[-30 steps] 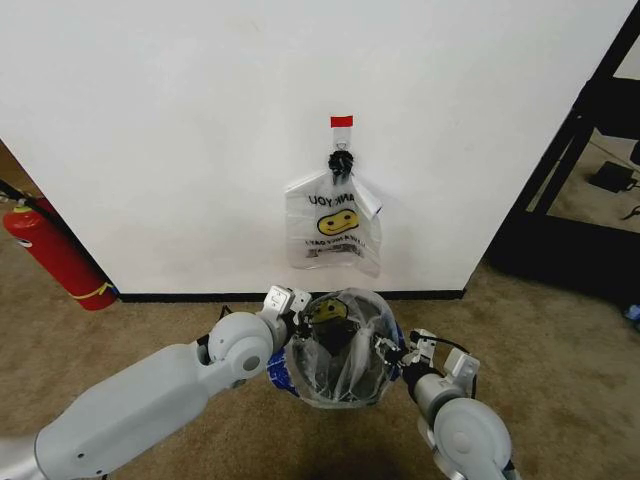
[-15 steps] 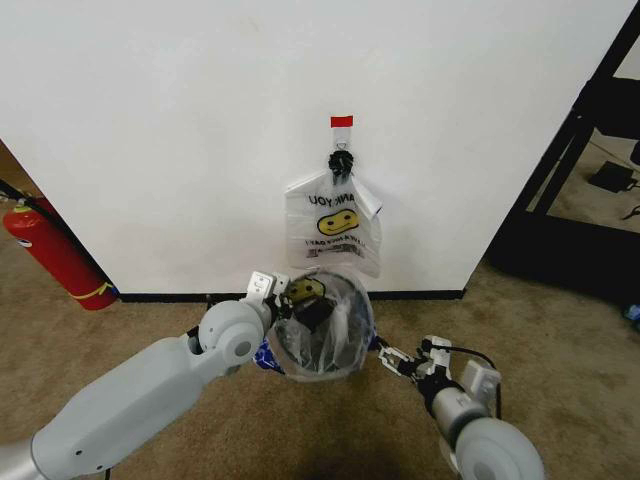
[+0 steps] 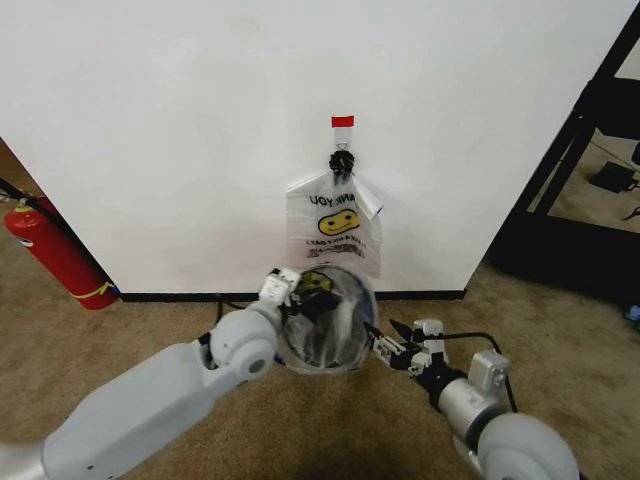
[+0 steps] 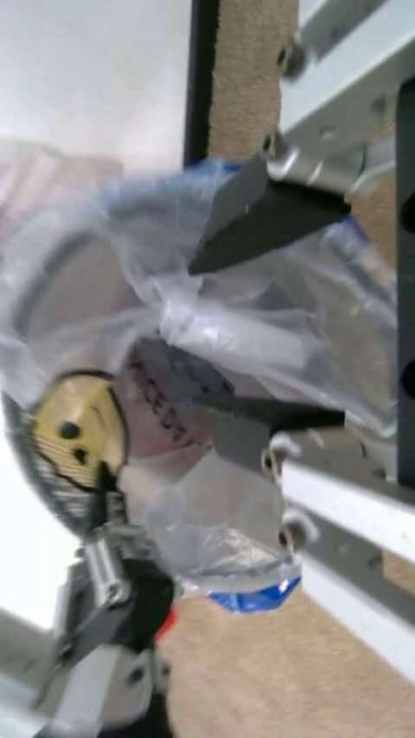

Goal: Pick up the garbage bag from the wall and place it over the trash bin.

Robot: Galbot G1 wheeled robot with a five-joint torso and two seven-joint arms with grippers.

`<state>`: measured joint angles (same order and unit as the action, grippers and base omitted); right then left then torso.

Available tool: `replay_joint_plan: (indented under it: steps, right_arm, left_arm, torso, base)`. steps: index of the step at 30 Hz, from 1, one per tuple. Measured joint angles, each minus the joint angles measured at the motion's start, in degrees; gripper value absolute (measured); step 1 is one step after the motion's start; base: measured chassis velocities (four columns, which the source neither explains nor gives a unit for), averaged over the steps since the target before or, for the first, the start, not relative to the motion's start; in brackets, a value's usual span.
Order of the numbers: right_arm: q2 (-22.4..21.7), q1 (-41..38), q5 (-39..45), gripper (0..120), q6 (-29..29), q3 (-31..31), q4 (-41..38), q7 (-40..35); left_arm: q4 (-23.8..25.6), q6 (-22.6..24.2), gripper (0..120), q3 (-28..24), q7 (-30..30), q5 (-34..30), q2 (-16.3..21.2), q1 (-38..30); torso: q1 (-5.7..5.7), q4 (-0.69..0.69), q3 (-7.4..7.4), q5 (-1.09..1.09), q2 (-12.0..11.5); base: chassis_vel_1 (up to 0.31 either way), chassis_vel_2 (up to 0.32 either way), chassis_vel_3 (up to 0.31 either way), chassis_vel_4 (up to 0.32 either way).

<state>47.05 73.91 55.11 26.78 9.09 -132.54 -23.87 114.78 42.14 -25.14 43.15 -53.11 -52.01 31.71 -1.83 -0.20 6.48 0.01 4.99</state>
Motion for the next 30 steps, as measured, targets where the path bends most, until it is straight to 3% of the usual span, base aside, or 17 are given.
replay_joint_plan:
  steps: [5,11,20,30]
  right_arm:
    - [2.53,-12.83,3.86,18,1.88,-10.82,7.21,-6.47]
    - [8.50,-18.69,4.33,0,4.97,-18.28,13.32,-12.87]
    - [16.99,-25.22,0.18,0,6.80,-24.66,22.09,-21.59]
    - [19.68,-29.29,3.92,0,7.98,-25.50,27.83,-25.65]
  left_arm:
    - [0.12,0.00,1,0.09,0.02,1.12,-0.35,0.17]
    - [1.19,0.00,1,0.40,0.38,0.91,-0.14,0.19]
    - [3.75,0.00,1,0.64,0.91,-0.61,0.61,0.16]
    - [6.61,0.00,1,1.13,0.97,-1.23,1.78,1.14]
  torso:
    - [-0.01,0.06,0.01,0.00,0.00]
    - [0.00,0.03,0.00,-0.02,0.00]
    - [0.00,0.03,0.00,-0.03,-0.01]
    - [0.00,0.03,0.00,-0.03,0.00]
  base:
    - [0.000,0.000,0.000,0.000]
    - [0.000,0.000,0.000,0.000]
    - [0.000,0.000,0.000,0.000]
    - [0.000,0.000,0.000,0.000]
